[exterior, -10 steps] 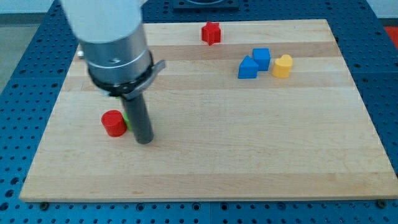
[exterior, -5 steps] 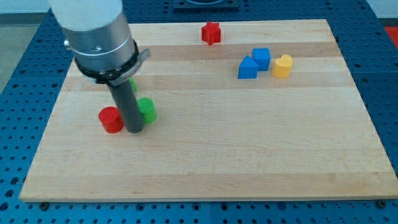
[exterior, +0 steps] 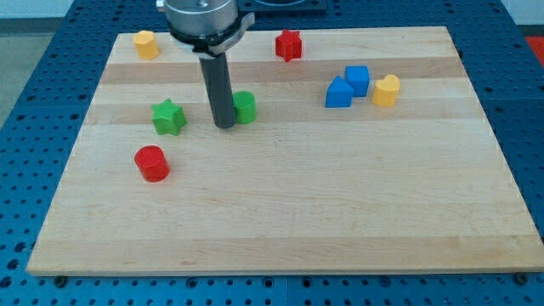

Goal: Slide the green circle to the top right

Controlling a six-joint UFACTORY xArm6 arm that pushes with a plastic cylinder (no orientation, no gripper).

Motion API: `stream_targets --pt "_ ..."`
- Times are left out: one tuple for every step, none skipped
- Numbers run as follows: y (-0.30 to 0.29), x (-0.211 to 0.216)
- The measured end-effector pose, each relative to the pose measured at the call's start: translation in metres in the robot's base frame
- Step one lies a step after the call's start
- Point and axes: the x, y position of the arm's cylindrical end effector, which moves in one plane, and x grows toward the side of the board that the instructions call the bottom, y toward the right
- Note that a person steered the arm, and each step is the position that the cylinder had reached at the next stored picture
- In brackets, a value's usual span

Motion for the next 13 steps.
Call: stream_targets --pt "0.003 -0.025" --pt "0.015 -0.036" --pt "0.037 -0.036" --pt "0.05 -0.036" --pt "0.066 -0.036" --pt "0.085 -0.036" --pt "0.095 -0.036" --pt "0.102 -0.036" --pt "0.108 -0.036" --pt "0.115 -0.053" --pt "0.148 -0.058" --pt "0.167 -0.061" --pt "0.169 -0.082"
